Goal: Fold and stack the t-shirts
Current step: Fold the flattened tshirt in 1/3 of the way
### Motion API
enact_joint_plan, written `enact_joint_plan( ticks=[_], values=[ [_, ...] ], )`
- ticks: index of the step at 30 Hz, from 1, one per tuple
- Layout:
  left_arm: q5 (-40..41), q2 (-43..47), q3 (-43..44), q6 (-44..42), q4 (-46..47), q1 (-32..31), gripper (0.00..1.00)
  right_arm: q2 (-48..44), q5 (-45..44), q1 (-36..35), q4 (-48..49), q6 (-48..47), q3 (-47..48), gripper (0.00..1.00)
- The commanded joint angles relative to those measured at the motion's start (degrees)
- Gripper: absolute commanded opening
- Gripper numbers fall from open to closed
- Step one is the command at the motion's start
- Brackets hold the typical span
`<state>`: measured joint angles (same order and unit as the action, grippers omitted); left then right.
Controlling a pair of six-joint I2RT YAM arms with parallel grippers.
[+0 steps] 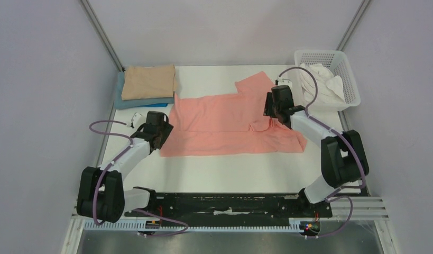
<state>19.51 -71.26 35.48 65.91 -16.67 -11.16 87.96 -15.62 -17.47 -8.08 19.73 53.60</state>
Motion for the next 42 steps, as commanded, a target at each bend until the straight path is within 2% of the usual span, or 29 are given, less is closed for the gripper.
enact_joint_plan(
  ticks=[1, 4, 5, 6, 8, 10, 13, 16, 23, 31, 33, 36, 39, 42],
  values=[
    [3.0, 2.2, 7.2, -2.6, 0.7, 0.6, 0.74, 6.7, -0.7, 1.4, -4.1, -4.0, 13.3, 0.64],
    [-0.2, 4.1, 8.6, -4.7, -0.7, 0.6, 0.75, 5.1, 0.0, 1.3, -5.1, -4.8, 13.6, 0.81],
    [-2.5, 4.6, 8.4, -5.7, -0.5, 0.6, 0.75, 3.1, 0.8, 1.3, -4.5, -4.8, 11.8, 0.97],
    [-9.0, 5.0, 7.3, -7.6, 2.0, 0.5, 0.76, -1.3, 3.9, 1.3, -2.9, -4.6, 6.7, 0.98],
    [-16.3, 4.2, 6.3, -9.3, 5.5, 0.4, 0.78, -5.9, 10.4, 1.3, -0.8, -3.5, 0.0, 0.98],
    [-23.0, 2.3, 5.8, -10.9, 7.3, -0.2, 0.79, -9.6, 21.1, 1.3, 3.9, -2.9, -7.1, 0.98],
    [-27.0, -1.2, 5.0, -12.8, 7.2, -1.9, 0.8, -12.8, 30.9, 0.8, 10.2, -1.5, -15.1, 0.98],
    [-28.3, -3.4, 2.0, -12.5, 9.6, -3.1, 0.81, -12.5, 30.6, -0.2, 11.6, -2.4, -16.5, 0.98],
    [-25.2, -4.3, -4.9, -12.4, 12.8, -3.6, 0.82, -5.0, 23.9, -0.7, 12.1, -3.5, -12.5, 0.98],
    [-17.7, -3.1, -7.3, -13.1, 11.1, -3.5, 0.83, 9.1, 16.9, -0.7, 11.8, -5.9, -0.1, 0.98],
    [-16.9, -3.2, -7.3, -13.3, 10.6, -3.4, 0.83, 14.0, 9.4, -0.5, 9.8, -7.0, 5.9, 0.98],
    [-16.9, -3.4, -7.2, -13.4, 10.3, -3.4, 0.83, 20.9, 4.3, -0.5, 8.2, -10.4, 15.2, 0.98],
    [-17.2, -3.5, -6.8, -13.4, 9.9, -3.4, 0.83, 26.4, 3.4, -0.4, 8.5, -13.2, 23.9, 0.98],
    [-17.6, -3.5, -6.2, -13.6, 9.4, -3.4, 0.83, 27.2, 3.6, -0.5, 7.5, -14.5, 28.4, 0.98]
  ],
)
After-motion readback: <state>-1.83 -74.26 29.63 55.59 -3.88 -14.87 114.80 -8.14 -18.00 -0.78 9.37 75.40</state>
